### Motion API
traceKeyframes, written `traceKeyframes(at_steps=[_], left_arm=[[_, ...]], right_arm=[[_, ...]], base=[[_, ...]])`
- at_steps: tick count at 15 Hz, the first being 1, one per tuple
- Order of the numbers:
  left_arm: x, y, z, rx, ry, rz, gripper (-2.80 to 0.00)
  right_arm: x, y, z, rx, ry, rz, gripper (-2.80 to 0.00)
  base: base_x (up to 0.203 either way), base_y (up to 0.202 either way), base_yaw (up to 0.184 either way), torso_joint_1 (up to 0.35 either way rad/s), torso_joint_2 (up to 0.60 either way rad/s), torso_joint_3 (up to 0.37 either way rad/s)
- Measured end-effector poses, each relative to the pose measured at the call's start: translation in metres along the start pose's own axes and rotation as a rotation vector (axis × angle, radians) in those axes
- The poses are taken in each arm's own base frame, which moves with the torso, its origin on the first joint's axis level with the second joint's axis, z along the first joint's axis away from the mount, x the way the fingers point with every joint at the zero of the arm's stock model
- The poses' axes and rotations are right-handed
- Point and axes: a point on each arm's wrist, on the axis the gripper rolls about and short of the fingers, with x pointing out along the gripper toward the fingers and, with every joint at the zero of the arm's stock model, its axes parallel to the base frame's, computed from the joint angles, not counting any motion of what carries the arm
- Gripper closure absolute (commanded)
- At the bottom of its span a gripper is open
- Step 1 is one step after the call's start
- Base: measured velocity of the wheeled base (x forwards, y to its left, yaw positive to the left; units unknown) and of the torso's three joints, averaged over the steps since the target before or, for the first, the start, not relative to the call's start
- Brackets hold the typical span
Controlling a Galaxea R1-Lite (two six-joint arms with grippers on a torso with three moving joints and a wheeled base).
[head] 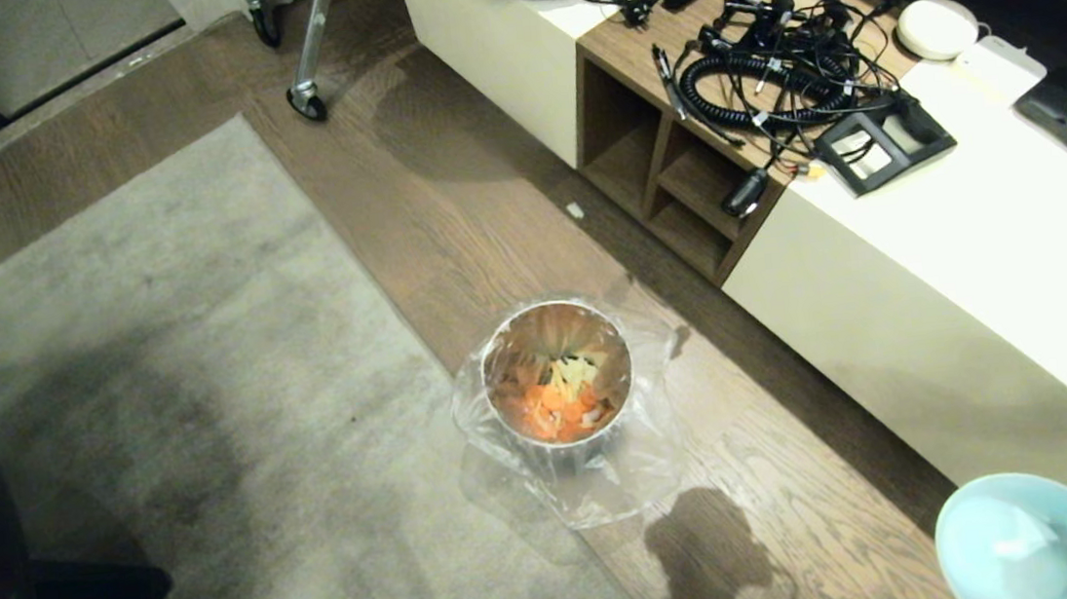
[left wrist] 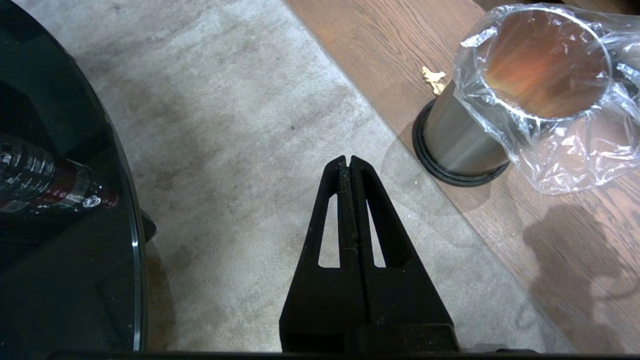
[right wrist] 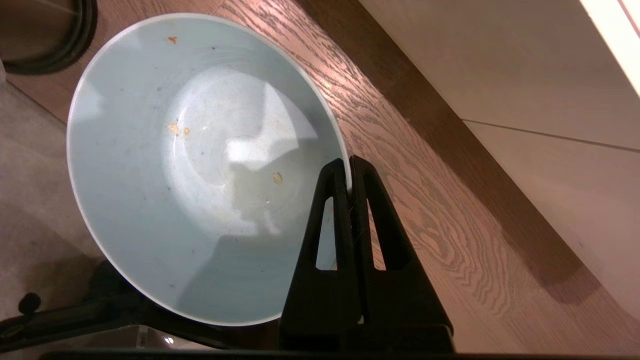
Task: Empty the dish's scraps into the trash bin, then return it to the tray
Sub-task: Put the bowl back to the table
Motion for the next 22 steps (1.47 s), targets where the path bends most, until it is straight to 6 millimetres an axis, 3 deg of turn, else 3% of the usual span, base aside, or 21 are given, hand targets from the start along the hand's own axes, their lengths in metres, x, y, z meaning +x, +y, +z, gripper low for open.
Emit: traceKeyframes(at_steps=[10, 16, 22], left_arm=[[0.0, 0.0, 0.0, 0.0, 0.0, 0.0, 0.0], [0.0, 0.0, 0.0, 0.0, 0.0, 0.0, 0.0], [0.0, 0.0, 0.0, 0.0, 0.0, 0.0, 0.0]], right_arm=[[-0.056, -0.031, -0.03, -0.022, -0.192, 0.079, 0.0], [-0.064, -0.03, -0.034, -0.083, -0.334, 0.211, 0.0], [-0.061, -0.03, -0.048, -0.12, -0.252, 0.178, 0.0]], base=[[0.0, 0.0, 0.0, 0.0, 0.0, 0.0], [0.0, 0.0, 0.0, 0.0, 0.0, 0.0], [0.0, 0.0, 0.0, 0.0, 0.0, 0.0]])
